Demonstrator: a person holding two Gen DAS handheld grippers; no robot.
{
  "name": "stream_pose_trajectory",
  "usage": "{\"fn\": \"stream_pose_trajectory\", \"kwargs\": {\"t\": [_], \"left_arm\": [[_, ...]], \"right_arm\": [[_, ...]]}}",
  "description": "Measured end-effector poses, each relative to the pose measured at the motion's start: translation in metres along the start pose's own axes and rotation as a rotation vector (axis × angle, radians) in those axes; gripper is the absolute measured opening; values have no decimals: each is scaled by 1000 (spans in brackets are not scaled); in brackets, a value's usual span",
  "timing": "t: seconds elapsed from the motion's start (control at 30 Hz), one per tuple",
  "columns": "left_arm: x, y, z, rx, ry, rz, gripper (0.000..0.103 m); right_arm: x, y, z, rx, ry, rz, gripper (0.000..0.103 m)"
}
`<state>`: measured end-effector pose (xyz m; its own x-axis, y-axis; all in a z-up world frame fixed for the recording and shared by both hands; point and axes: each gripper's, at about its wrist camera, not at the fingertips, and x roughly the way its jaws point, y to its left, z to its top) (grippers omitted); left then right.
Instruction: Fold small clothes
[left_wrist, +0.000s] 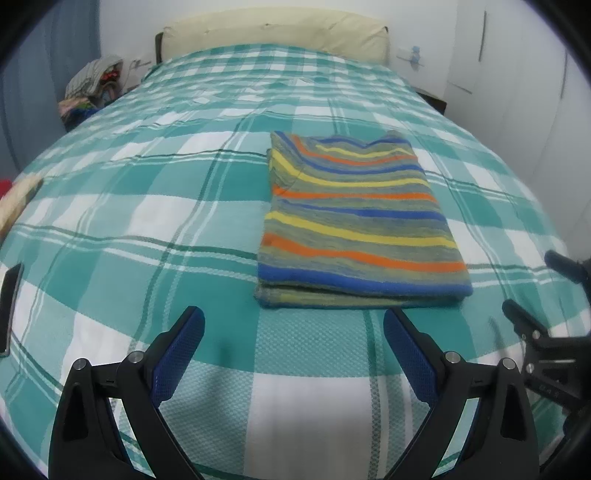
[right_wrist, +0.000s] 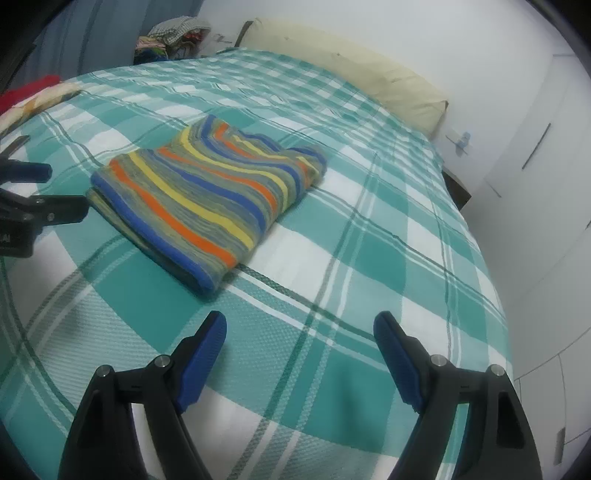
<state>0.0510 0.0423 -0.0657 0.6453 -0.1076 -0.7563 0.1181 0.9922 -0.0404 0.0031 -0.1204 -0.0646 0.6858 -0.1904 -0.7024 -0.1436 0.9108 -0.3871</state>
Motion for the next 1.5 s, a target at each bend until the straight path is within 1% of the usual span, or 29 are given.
{"fn": "stream_pose_trajectory", "kwargs": {"t": [0.1,0.13,0.2,0.3,0.37,0.43,0.47,0.53,0.57,0.67,0.87,1.5], "left_arm": [[3,-7,-6,33,8,7,99],[6,-10,-11,49,16,10,99],[15,-19,-22,92,43,21,99],[36,-29,-38,147,104,36,103],[40,-29,-40,136,93,36,103],[41,-27,-38,108,109,16,103],[42,-24,-38,86,119,1,103],[42,-23,-37,79,128,-3,103],[42,-25,-38,82,128,2,103],[38,-28,-42,90,112,17,103],[40,-26,-42,94,118,4,103],[45,-27,-41,112,135,8,103]], "right_arm": [[3,-3,-3,12,1,-23,82],[4,-5,-5,28,3,-27,86],[11,-11,-13,111,28,-22,91],[28,-15,-30,233,97,15,91],[39,-16,-41,303,123,38,93],[42,-17,-45,326,115,18,100],[43,-18,-46,334,116,18,102],[47,-21,-49,359,122,35,103],[49,-22,-50,367,127,45,103],[50,-19,-49,356,126,34,103],[51,-17,-49,353,124,28,103],[53,-18,-49,352,130,31,103]]}}
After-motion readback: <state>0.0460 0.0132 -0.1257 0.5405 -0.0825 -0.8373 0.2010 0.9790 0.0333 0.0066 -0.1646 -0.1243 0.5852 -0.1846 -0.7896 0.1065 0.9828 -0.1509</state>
